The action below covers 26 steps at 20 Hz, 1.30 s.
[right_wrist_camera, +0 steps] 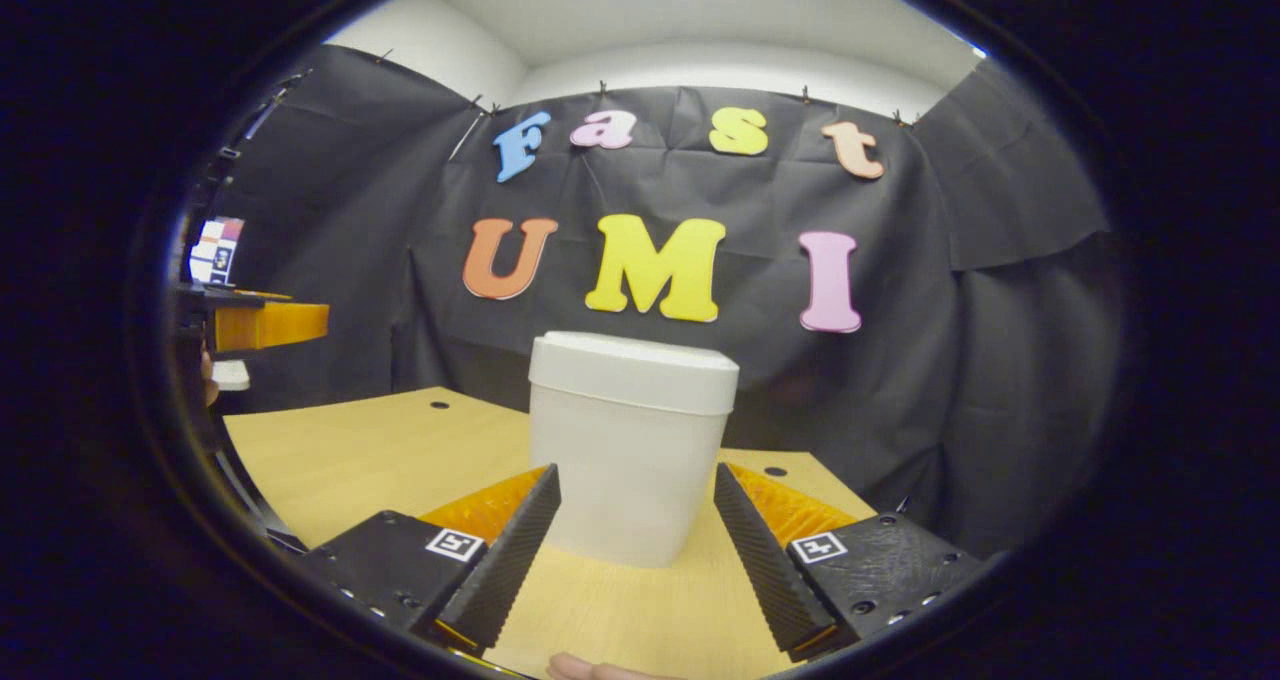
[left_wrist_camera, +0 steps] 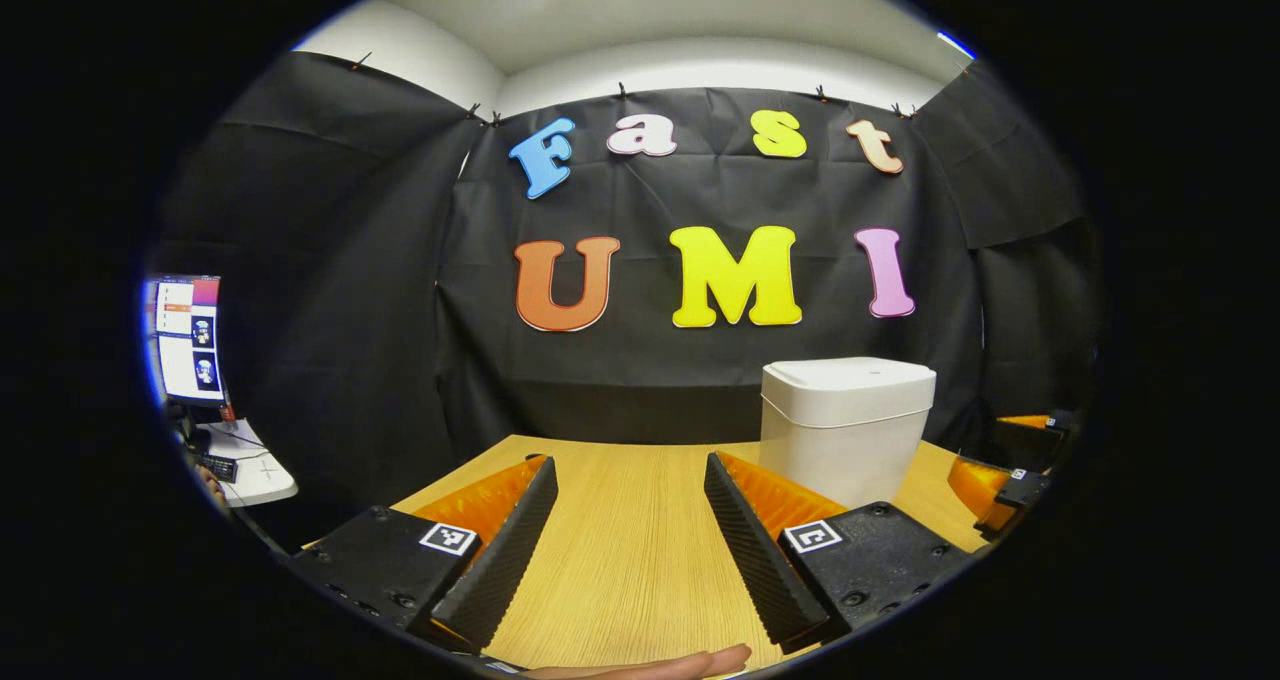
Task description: Press the lid of the desktop garbage bin to open it, pick up the crumpled paper on the desktop and throw it into the bin, then pick up the pop can on the desktop and drop it into the bin, and finally close the garbage bin lid.
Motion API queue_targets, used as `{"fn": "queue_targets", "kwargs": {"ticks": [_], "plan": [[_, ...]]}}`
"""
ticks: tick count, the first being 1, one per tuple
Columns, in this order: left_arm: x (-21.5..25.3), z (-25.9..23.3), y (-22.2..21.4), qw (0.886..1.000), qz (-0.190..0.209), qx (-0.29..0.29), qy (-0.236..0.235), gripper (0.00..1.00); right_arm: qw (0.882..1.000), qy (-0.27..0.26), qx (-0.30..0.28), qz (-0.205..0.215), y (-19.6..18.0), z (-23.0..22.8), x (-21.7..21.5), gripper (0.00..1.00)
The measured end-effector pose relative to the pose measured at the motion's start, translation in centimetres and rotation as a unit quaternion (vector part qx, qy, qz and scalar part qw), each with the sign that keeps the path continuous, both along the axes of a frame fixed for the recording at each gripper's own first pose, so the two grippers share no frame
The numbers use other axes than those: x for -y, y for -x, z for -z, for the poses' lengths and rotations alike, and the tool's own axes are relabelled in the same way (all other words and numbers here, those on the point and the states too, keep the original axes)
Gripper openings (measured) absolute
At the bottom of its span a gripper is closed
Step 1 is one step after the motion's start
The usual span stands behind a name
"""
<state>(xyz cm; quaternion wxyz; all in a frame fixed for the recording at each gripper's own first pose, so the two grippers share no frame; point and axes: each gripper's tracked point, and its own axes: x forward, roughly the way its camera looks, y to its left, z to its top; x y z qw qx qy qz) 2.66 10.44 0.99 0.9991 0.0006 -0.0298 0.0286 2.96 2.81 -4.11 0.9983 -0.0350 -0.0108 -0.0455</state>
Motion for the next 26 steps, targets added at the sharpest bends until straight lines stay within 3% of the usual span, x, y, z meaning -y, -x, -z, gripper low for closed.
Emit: {"fn": "queue_targets", "kwargs": {"ticks": [6, 15, 19, 21, 26], "plan": [[0.9, -1.1, 1.2, 1.000, 0.004, 0.017, 0.000, 0.95, 0.999, -0.003, -0.004, 0.053, 3.1, -0.4, 5.0, 0.95], [4.3, 1.0, -0.4, 0.999, 0.031, -0.013, -0.009, 0.95, 0.999, -0.023, 0.012, 0.039, 4.2, -1.3, 5.6, 0.95], [5.9, 1.5, -0.6, 0.999, 0.046, -0.024, -0.007, 0.95, 0.997, -0.007, 0.010, 0.072, 4.5, -0.7, 7.1, 0.96], [6.2, 1.3, -0.4, 0.998, 0.052, -0.018, -0.010, 0.95, 0.998, -0.007, 0.000, 0.068, 4.5, 0.1, 6.7, 0.95], [5.7, 1.0, -0.4, 0.999, 0.042, -0.014, -0.014, 0.95, 0.998, -0.012, -0.007, 0.054, 4.5, 0.5, 6.2, 0.95]]}}
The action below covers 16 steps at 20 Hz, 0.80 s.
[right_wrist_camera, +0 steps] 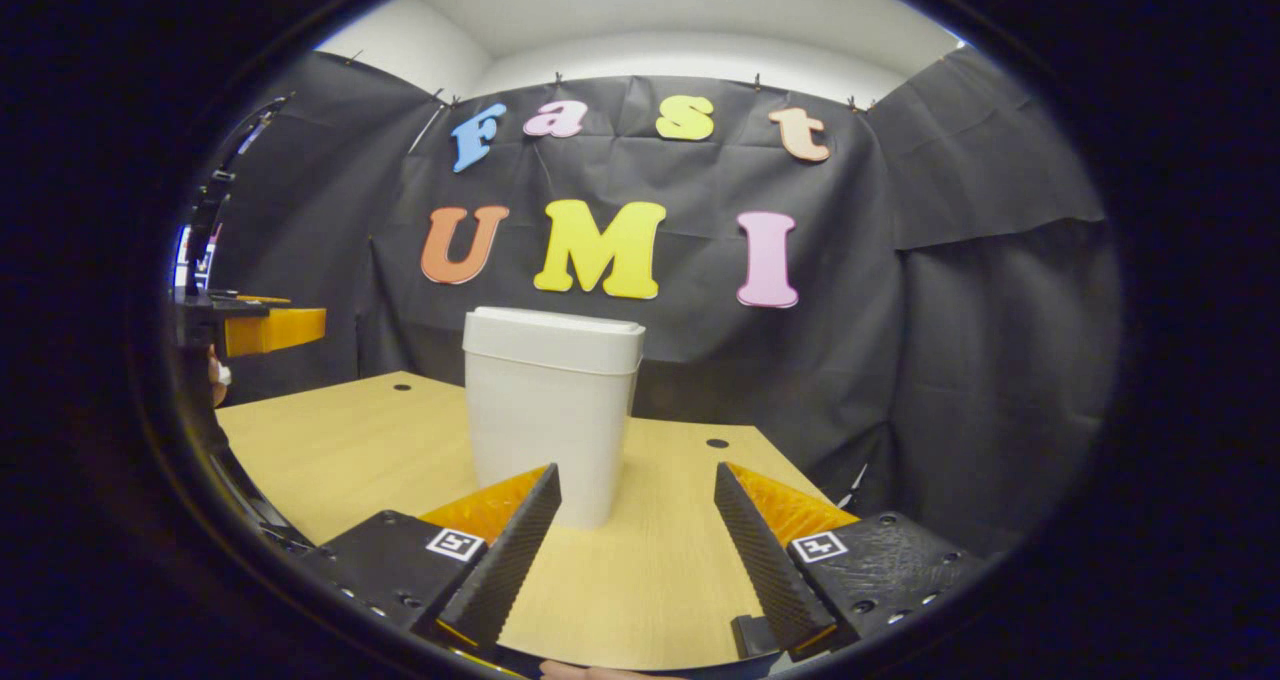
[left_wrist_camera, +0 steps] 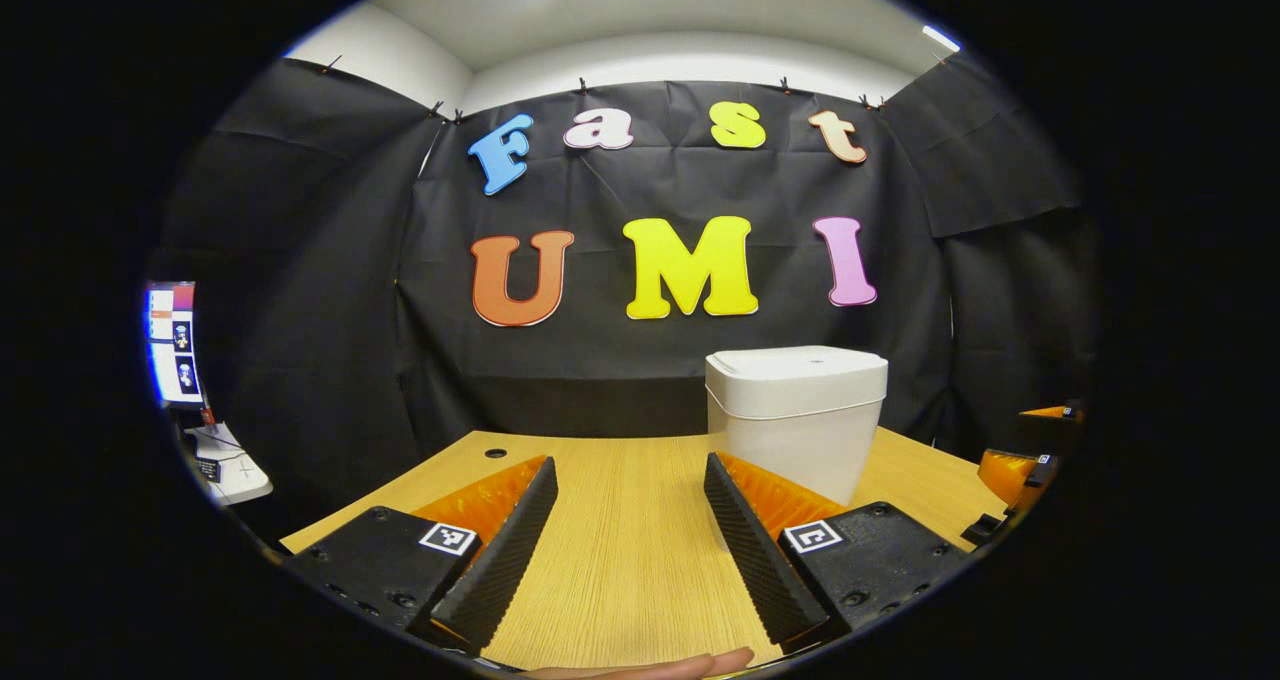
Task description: Press the lid of the desktop garbage bin to open it, pick up the crumpled paper on the desktop and throw it into the bin, then pick up the pop can on the desktop and drop it into the bin, and finally close the garbage bin lid.
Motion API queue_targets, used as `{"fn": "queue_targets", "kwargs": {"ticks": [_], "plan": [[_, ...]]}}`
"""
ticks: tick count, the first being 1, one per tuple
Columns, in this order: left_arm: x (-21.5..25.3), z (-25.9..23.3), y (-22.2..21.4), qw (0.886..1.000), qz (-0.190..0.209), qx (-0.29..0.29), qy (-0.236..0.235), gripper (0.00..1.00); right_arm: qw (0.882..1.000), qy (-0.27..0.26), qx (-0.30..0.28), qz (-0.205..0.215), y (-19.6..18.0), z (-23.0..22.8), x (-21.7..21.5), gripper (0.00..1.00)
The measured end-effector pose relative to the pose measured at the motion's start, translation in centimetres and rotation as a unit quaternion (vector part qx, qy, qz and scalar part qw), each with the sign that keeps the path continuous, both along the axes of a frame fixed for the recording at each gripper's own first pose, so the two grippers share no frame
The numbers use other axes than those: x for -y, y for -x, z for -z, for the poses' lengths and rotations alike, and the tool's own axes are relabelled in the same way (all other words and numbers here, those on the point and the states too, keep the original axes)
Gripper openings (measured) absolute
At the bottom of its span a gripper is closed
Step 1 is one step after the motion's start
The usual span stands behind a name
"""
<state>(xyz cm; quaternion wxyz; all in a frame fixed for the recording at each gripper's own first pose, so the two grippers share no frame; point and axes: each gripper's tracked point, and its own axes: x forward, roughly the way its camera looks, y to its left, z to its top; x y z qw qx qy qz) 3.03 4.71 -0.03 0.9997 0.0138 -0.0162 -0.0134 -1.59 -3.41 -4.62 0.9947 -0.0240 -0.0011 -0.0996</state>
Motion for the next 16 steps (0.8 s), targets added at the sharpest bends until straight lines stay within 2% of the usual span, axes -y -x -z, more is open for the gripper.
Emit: {"fn": "queue_targets", "kwargs": {"ticks": [8, 9, 10, 16], "plan": [[0.8, 0.5, -0.1, 1.000, 0.005, -0.003, -0.010, 0.95, 1.000, 0.000, -0.010, 0.005, 0.3, 0.9, 0.8, 0.95], [0.9, 0.5, -0.2, 1.000, 0.006, -0.004, -0.010, 0.95, 1.000, 0.000, -0.011, 0.005, 0.2, 1.0, 0.9, 0.98], [1.0, 0.6, -0.2, 1.000, 0.007, -0.005, -0.011, 0.95, 1.000, 0.000, -0.013, 0.005, 0.2, 1.1, 0.9, 0.95], [1.0, 0.6, -0.1, 1.000, 0.007, -0.005, -0.016, 0.95, 0.999, 0.003, -0.031, 0.006, -0.2, 2.3, 1.0, 0.96]]}}
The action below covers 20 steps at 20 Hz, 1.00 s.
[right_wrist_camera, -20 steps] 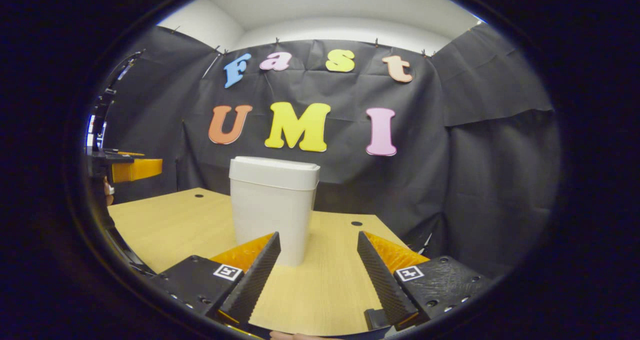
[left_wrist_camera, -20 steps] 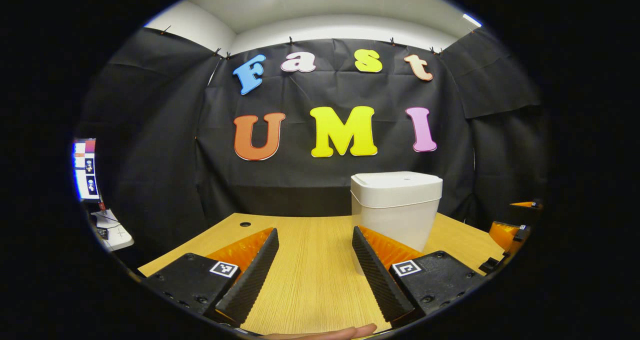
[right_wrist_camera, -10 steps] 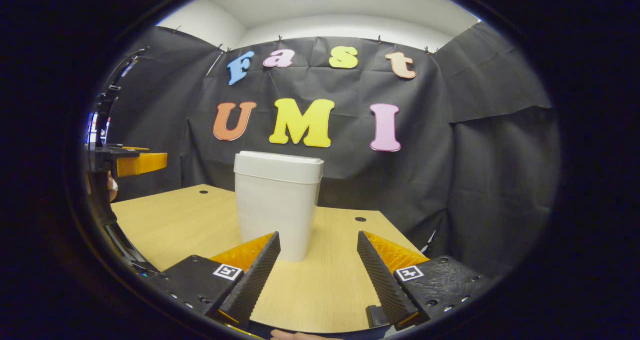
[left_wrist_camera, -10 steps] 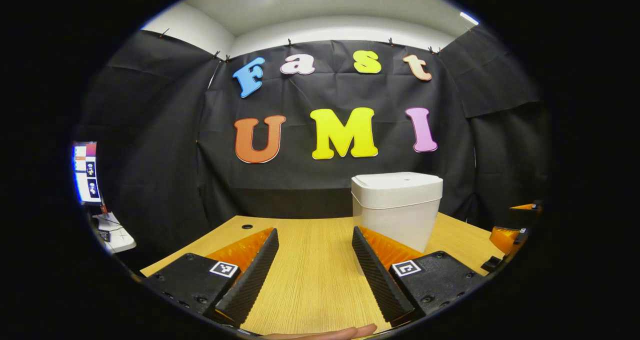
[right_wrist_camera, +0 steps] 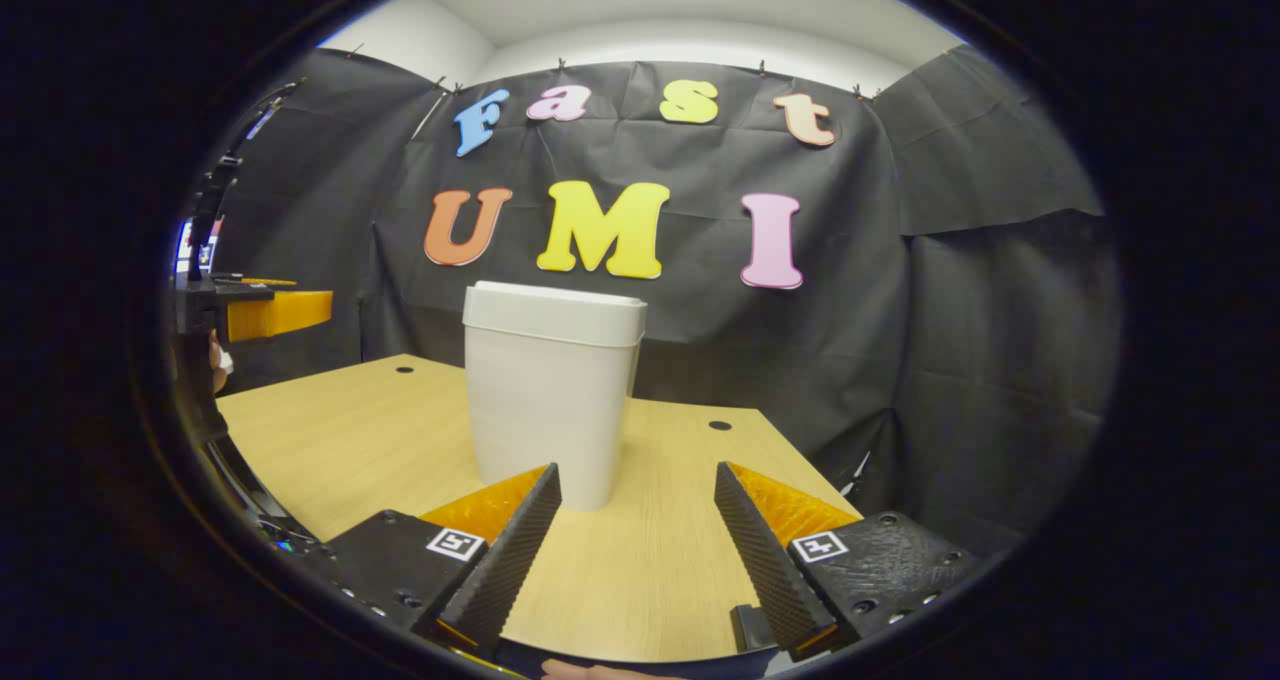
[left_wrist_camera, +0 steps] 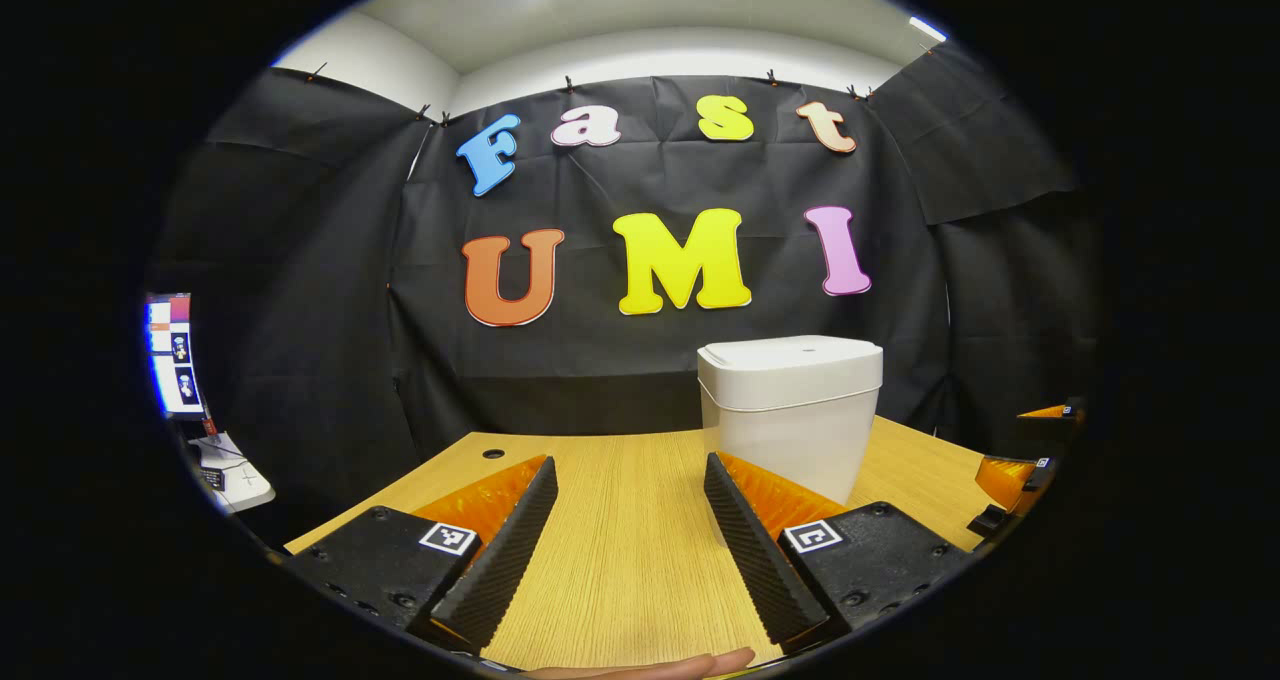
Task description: Press the lid of the desktop garbage bin to open it, pick up the crumpled paper on the desktop and throw it into the bin, then pick up the pop can on the desktop and drop it into the bin, and finally close the garbage bin lid.
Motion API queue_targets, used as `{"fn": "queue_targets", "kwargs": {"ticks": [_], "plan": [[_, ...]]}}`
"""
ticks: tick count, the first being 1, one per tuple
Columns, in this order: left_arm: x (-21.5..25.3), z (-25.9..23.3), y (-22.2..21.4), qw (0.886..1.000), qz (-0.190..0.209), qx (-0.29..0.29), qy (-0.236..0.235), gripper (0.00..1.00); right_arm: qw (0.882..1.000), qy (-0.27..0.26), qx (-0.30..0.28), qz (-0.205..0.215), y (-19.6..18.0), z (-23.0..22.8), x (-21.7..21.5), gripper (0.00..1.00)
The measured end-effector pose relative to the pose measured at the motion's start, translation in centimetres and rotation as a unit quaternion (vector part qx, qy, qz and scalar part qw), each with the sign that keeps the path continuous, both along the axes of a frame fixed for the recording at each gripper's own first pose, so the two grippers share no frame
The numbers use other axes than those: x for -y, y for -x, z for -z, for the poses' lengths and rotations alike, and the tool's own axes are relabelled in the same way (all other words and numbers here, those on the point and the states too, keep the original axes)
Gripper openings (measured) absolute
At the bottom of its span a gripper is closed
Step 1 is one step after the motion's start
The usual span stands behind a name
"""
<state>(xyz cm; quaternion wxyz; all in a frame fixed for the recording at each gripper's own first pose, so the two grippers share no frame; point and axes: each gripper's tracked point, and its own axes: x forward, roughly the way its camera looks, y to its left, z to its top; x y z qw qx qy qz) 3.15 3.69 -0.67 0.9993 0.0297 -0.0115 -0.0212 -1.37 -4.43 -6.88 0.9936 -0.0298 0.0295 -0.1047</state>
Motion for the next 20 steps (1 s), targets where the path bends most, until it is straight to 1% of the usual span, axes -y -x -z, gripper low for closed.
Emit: {"fn": "queue_targets", "kwargs": {"ticks": [1, 2, 3, 4, 5, 6, 7, 11, 12, 18, 19, 20], "plan": [[-0.10, 0.01, -0.13, 1.000, 0.000, 0.001, 0.000, 0.95, 1.000, -0.001, -0.003, 0.001, 0.02, 0.20, 0.09, 0.96], [-0.18, -0.07, -0.20, 1.000, -0.001, 0.001, 0.000, 0.95, 1.000, -0.002, -0.004, 0.002, -0.03, 0.24, 0.15, 0.98], [-0.27, -0.04, -0.17, 1.000, -0.003, 0.000, 0.000, 0.95, 1.000, -0.001, -0.003, 0.002, -0.03, 0.18, 0.18, 0.98], [-0.41, 0.02, -0.26, 1.000, -0.005, -0.001, 0.001, 0.95, 1.000, 0.001, -0.001, 0.001, 0.06, 0.01, 0.11, 0.95], [-0.46, 0.01, -0.18, 1.000, -0.006, -0.002, 0.001, 0.95, 1.000, 0.002, 0.001, 0.001, 0.08, -0.12, 0.06, 0.95], [-0.44, 0.04, -0.20, 1.000, -0.007, -0.003, 0.002, 0.96, 1.000, 0.002, 0.001, 0.000, 0.07, -0.08, 0.03, 0.98], [-0.39, 0.05, -0.23, 1.000, -0.007, -0.003, 0.002, 0.96, 1.000, 0.003, 0.000, 0.000, 0.09, -0.05, 0.03, 0.95], [-0.17, -0.02, -0.13, 1.000, -0.003, -0.001, 0.000, 0.95, 1.000, 0.000, -0.005, 0.000, -0.10, 0.34, 0.06, 0.95], [-0.17, -0.09, -0.02, 1.000, -0.003, 0.000, -0.001, 0.95, 1.000, 0.000, -0.006, 0.000, -0.10, 0.39, 0.14, 0.98], [-0.29, 0.09, -0.13, 1.000, -0.005, -0.003, 0.000, 0.95, 1.000, 0.003, -0.003, 0.000, -0.07, 0.16, 0.10, 0.98], [-0.30, 0.14, -0.23, 1.000, -0.005, -0.004, 0.000, 0.95, 1.000, 0.005, -0.002, -0.002, -0.03, 0.15, -0.01, 0.96], [-0.31, 0.13, -0.19, 1.000, -0.005, -0.004, 0.000, 0.95, 1.000, 0.006, -0.002, -0.003, -0.05, 0.14, -0.08, 0.98]]}}
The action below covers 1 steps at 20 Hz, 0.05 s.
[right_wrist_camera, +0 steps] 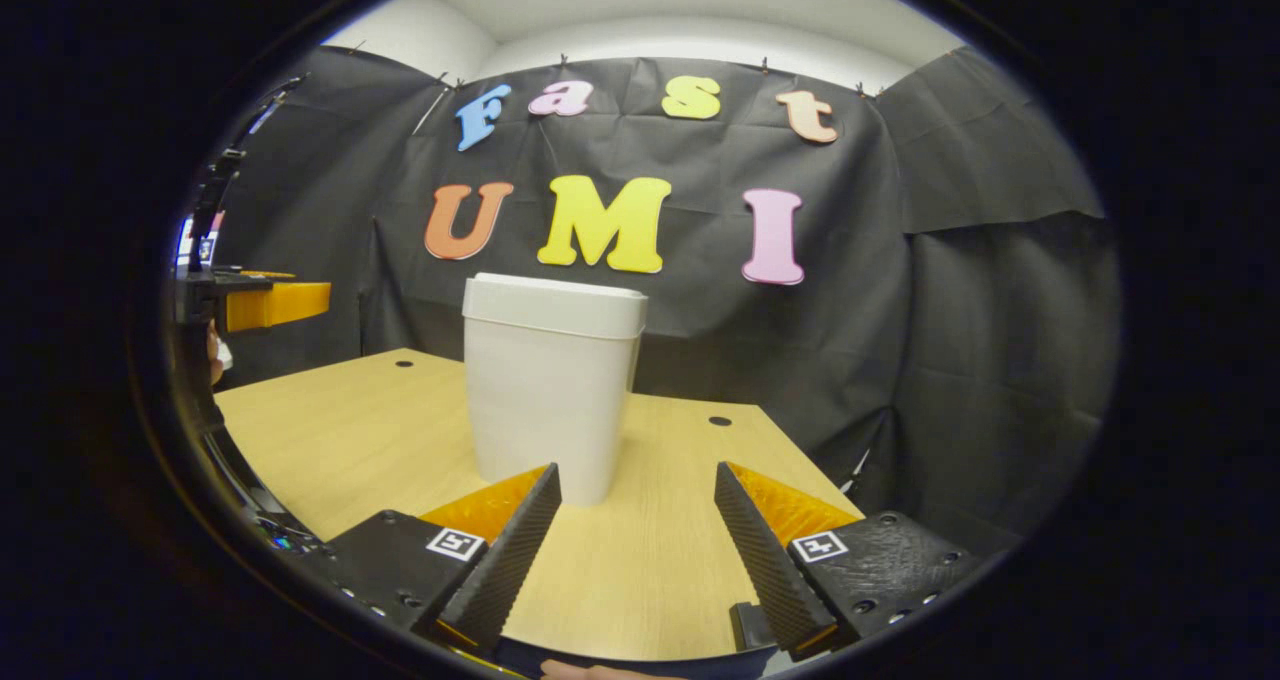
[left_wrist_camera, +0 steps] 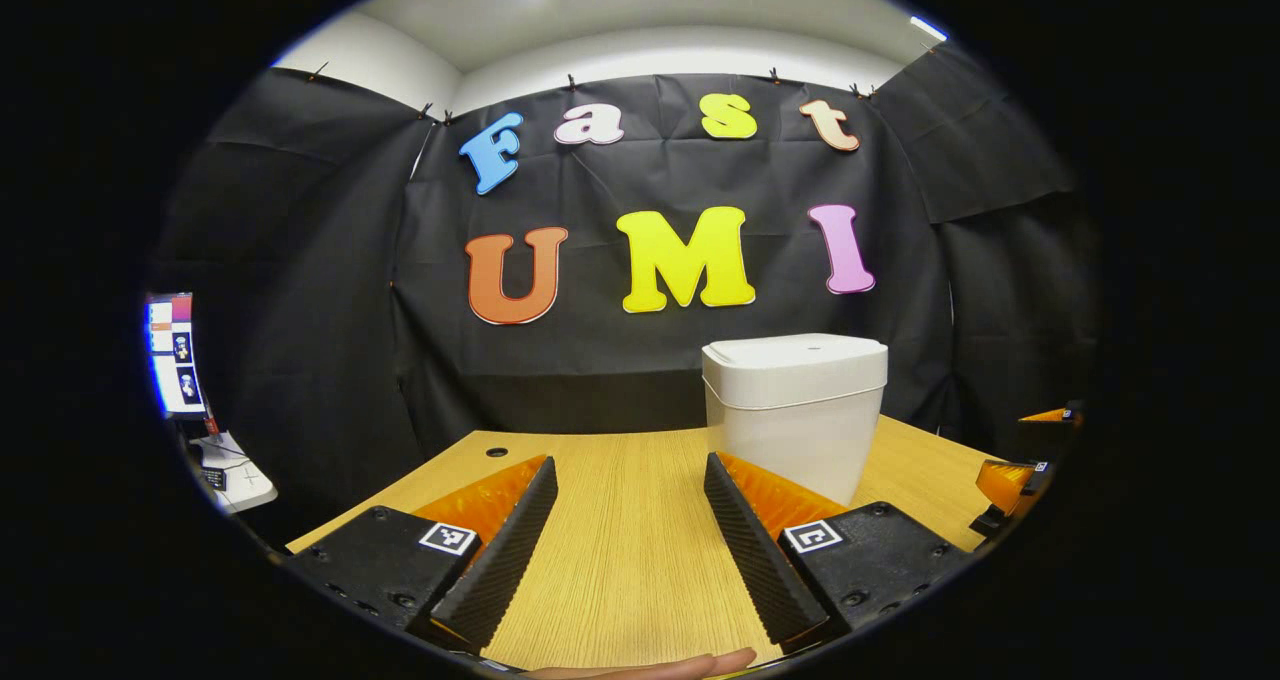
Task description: Press the lid of the desktop garbage bin to open it, pick up the crumpled paper on the desktop and throw it into the bin, then pick up the pop can on the desktop and drop it into the bin, and finally close the garbage bin lid.
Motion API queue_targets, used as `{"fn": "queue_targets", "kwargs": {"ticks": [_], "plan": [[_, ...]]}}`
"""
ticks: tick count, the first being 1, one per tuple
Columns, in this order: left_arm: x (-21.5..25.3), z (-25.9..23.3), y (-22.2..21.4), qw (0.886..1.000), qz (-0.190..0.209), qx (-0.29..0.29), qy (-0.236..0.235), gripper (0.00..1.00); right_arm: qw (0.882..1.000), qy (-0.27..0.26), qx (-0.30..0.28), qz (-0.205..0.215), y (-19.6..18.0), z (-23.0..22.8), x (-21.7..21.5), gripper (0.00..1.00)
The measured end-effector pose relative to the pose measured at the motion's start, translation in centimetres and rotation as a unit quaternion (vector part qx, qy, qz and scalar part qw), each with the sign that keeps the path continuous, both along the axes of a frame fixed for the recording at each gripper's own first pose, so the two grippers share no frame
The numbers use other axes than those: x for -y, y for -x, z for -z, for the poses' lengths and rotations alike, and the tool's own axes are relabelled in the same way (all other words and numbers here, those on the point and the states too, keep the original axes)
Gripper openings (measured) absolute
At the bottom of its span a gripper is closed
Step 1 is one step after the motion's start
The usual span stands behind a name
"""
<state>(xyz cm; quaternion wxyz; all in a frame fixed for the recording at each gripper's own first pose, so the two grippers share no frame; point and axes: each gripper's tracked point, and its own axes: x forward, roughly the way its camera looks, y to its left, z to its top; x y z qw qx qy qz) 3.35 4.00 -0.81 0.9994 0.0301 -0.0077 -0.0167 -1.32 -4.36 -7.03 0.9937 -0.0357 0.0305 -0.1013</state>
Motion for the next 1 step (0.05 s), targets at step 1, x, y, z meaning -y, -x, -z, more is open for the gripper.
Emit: {"fn": "queue_targets", "kwargs": {"ticks": [1], "plan": [[0.09, -0.09, -0.02, 1.000, 0.001, 0.001, -0.001, 0.95, 1.000, 0.000, 0.000, -0.001, -0.02, -0.03, -0.03, 0.98]]}}
